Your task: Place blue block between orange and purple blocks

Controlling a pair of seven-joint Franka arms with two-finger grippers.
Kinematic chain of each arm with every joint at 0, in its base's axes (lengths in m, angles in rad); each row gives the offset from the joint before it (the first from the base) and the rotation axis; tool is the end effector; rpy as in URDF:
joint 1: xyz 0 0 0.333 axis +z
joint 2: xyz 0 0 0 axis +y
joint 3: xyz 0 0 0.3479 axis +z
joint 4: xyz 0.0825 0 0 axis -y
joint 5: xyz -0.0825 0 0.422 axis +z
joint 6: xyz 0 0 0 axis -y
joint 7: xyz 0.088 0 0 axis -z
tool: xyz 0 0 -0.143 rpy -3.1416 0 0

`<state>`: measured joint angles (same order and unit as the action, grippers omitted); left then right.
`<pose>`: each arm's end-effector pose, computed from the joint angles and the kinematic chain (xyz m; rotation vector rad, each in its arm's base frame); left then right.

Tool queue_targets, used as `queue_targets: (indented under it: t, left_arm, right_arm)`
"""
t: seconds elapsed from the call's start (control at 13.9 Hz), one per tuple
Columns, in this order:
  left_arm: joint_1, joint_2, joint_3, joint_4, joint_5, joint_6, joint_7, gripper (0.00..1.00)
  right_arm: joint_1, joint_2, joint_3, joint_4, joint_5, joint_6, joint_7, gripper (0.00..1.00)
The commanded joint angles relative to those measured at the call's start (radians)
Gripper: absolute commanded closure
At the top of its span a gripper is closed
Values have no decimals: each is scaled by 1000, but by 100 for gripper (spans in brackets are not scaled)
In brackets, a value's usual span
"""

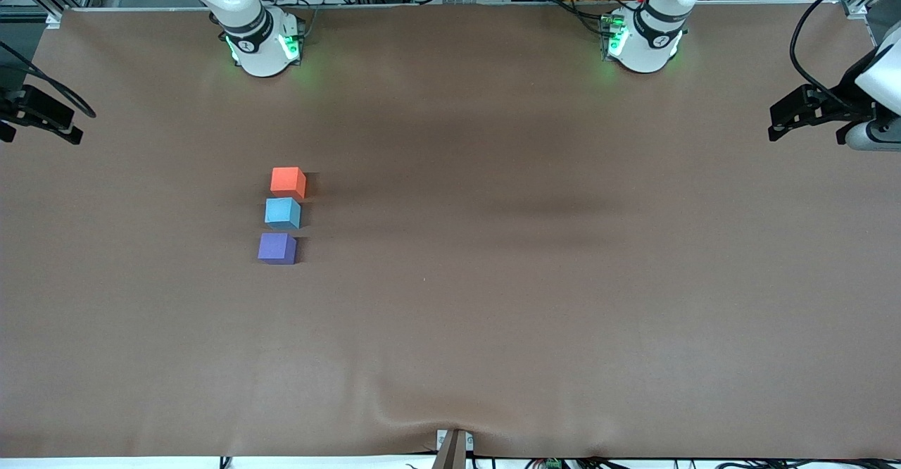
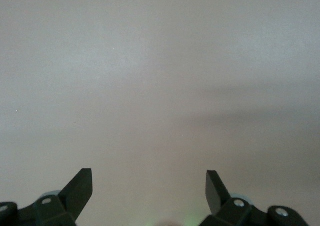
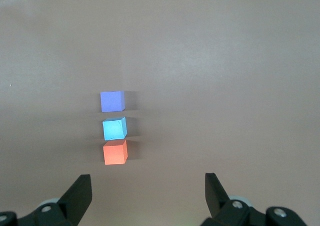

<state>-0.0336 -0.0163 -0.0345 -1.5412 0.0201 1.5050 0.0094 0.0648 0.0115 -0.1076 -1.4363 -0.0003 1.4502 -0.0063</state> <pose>0.5786 -0.0366 0.6393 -3.1180 0.1191 0.0301 0.5830 -0.0246 0.6708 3.1395 -0.0573 0.0038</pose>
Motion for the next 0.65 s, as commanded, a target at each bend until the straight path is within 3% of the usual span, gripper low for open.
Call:
queue_targets:
  t: [0.0,0.22,0.43,0.57]
  left_arm:
    - [6,1,-5,6,0,3,-11,0]
    - [6,1,-5,6,0,3,-11,0]
    - [6,3,-5,6,0,4,-11,0]
    - [6,3,-5,6,0,4,-11,0]
  right_arm:
    - [-97,-25,97,-27,-1,13,-1,0]
    - [-115,-25,106,-27,-3,13,-3,0]
    - [-189,-25,192,-29,-4,13,-3,0]
    - [-186,-25,192,-29,-4,13,-3,0]
